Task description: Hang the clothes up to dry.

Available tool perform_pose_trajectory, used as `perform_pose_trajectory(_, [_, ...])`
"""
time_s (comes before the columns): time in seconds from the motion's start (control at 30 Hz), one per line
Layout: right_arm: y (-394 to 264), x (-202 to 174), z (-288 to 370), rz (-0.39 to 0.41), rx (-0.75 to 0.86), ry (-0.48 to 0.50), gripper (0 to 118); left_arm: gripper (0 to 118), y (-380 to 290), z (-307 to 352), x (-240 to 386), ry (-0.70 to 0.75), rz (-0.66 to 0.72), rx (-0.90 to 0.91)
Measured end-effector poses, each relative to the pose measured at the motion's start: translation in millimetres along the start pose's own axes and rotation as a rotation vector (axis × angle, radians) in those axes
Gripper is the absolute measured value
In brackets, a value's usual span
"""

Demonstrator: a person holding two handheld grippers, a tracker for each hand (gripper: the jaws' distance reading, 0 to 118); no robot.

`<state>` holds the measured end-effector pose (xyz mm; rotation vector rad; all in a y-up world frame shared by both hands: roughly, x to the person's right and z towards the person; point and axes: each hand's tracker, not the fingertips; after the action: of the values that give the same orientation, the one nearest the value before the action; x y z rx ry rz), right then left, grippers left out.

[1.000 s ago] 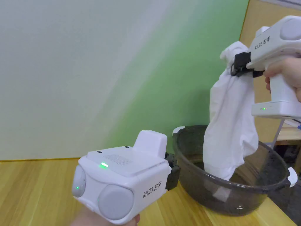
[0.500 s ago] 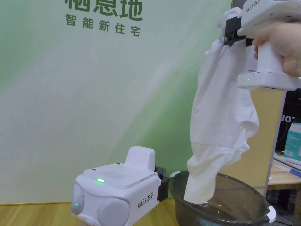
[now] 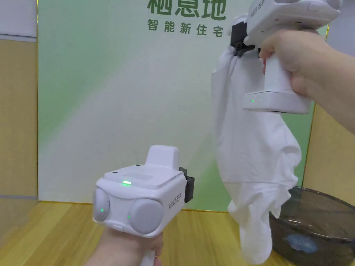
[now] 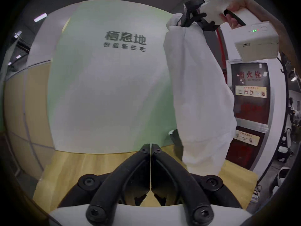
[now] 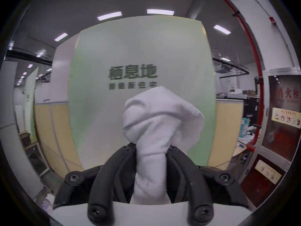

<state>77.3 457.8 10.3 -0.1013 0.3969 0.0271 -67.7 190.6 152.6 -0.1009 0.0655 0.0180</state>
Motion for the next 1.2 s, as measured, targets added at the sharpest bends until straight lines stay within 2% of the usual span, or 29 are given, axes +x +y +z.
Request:
perform_pose_trajectory(0.13, [-10.2, -65.2, -10.9, -0.007, -0.015, 0.101, 28, 0, -18.9, 32.1, -35.7, 0.129, -0.014, -0.002])
perform_pose_trajectory(0.2, [-20.1, -97.7, -0.6, 0.017, -0.018, 0.161, 28, 0, -25.4, 45.4, -51.4, 0.18, -0.04, -0.006])
perform_pose_trajectory(0.33, [-29.0, -151.5, -13.3, -0.005, -0.061, 0.274, 28, 0, -32.8, 62.6, -77.4, 0.323, -0.019, -0.028])
perform_pose_trajectory(0.4, [-31.9, -173.4, -17.5, 0.018, -0.074, 0.298, 28, 0, -34.5, 69.7, -88.2, 0.374, 0.001, -0.026])
perform_pose_trajectory(0.5, [-39.3, -190.9, -12.7, 0.002, -0.085, 0.362, 28, 0, -36.1, 78.5, -99.3, 0.408, 0.01, -0.025])
perform_pose_trajectory(0.6, [-51.1, -203.7, -8.9, 0.012, -0.092, 0.384, 28, 0, -39.6, 84.6, -108.6, 0.441, 0.024, -0.031])
perform_pose_trajectory(0.8, [-122.4, -195.4, -23.1, 0.051, -0.19, 0.368, 28, 0, -63.1, 88.3, -118.9, 0.464, 0.048, -0.045])
perform_pose_trajectory(0.93, [-200.8, -180.4, -65.6, 0.074, -0.355, 0.316, 28, 0, -86.0, 80.5, -123.2, 0.46, 0.065, -0.093])
perform_pose_trajectory(1.07, [-269.4, -156.2, -86.3, 0.059, -0.48, 0.242, 28, 0, -103.0, 71.9, -121.8, 0.436, 0.097, -0.145])
perform_pose_trajectory(1.13, [-290.1, -134.1, -86.5, 0.011, -0.505, 0.229, 28, 0, -108.4, 66.1, -118.0, 0.434, 0.085, -0.162])
perform_pose_trajectory(1.2, [-303.7, -116.5, -88.9, -0.001, -0.521, 0.21, 28, 0, -111.2, 61.5, -115.7, 0.428, 0.079, -0.168])
